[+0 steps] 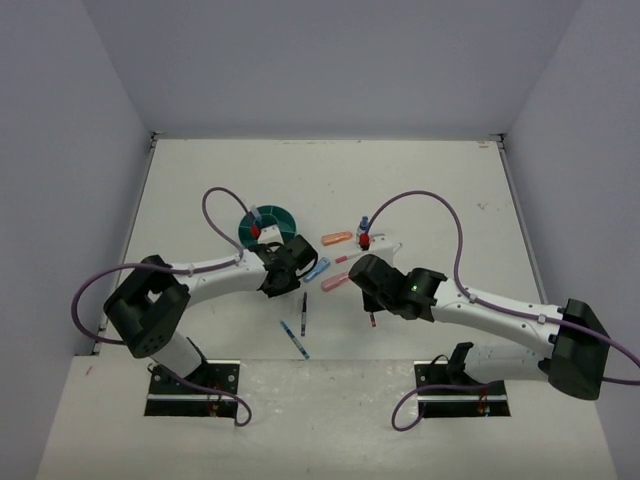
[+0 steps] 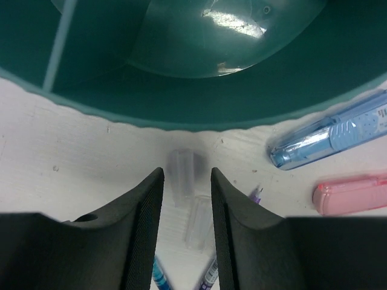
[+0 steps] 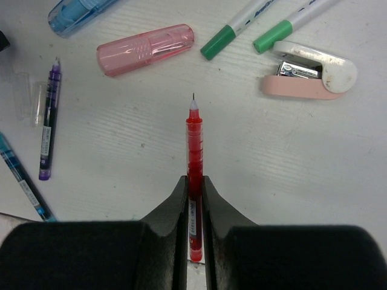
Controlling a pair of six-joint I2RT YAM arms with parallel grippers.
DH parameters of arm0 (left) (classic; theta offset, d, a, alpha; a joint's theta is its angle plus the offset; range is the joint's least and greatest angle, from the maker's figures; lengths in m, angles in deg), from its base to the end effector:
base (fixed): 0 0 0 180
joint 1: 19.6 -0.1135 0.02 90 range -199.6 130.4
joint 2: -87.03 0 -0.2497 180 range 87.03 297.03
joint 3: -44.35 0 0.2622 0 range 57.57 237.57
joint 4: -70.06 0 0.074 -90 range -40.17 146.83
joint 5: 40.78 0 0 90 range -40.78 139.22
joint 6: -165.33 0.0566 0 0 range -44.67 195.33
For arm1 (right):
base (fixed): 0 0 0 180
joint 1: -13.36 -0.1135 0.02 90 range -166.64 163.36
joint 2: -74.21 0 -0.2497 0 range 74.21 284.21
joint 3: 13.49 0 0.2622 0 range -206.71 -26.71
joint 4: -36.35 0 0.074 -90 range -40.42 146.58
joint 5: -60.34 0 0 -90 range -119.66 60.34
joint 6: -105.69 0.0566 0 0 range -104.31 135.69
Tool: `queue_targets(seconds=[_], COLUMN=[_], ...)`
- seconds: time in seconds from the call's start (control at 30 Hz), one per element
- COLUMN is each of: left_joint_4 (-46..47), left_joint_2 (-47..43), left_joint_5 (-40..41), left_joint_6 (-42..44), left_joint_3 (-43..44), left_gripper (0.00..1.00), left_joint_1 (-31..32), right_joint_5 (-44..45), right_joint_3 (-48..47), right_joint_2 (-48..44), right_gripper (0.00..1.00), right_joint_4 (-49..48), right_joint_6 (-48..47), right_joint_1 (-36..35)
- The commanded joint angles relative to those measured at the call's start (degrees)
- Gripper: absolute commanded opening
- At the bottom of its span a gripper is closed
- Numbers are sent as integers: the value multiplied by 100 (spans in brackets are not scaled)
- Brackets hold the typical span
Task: Sort the stationery into containers
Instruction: Pick up the pen cap from the center of the board, then close the pen cap on the pen.
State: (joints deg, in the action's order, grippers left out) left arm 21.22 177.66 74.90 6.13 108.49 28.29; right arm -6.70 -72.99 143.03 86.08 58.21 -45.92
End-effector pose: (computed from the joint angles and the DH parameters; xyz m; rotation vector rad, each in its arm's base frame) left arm 0.2120 -0.1980 0.1253 -0.5619 2.5693 0.0240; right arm 0.1484 0.2065 0.1957 -0.2244 2.4838 0.2161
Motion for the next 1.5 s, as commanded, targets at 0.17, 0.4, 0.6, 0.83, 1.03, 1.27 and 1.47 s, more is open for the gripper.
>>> queue_targets(seconds=[0.17, 0.4, 0.6, 0.83, 1.03, 1.27, 1.47], left_joint_4=[-325, -286, -253, -239, 262, 2872, 4069], left_joint_2=[572, 614, 204, -727, -1652, -3046, -3637], left_joint_5=[141, 59, 59, 264, 236, -1182, -1681], left_joint_6=[-349, -332, -70, 607, 1572, 3259, 3486], left_joint_3=[245, 189, 303, 794, 1235, 643, 147], left_gripper=[36, 7, 0, 0, 0, 0, 0], left_joint_1=[61, 63, 72, 312, 537, 588, 582], right_joint_5=[139, 78, -166, -1500, -2922, -2905, -2431], right_joint_3=[49, 86, 205, 976, 1812, 1640, 1678], right_joint_2=[-254, -321, -405, -973, -1712, -1683, -2045], right_gripper=[0, 0, 0, 0, 0, 0, 0], right_joint_4=[-207, -285, -649, -2495, -4638, -5613, -6000], right_joint_6=[65, 61, -75, -642, -675, -529, -517], right_joint_1=[39, 46, 39, 39, 48, -24, -40])
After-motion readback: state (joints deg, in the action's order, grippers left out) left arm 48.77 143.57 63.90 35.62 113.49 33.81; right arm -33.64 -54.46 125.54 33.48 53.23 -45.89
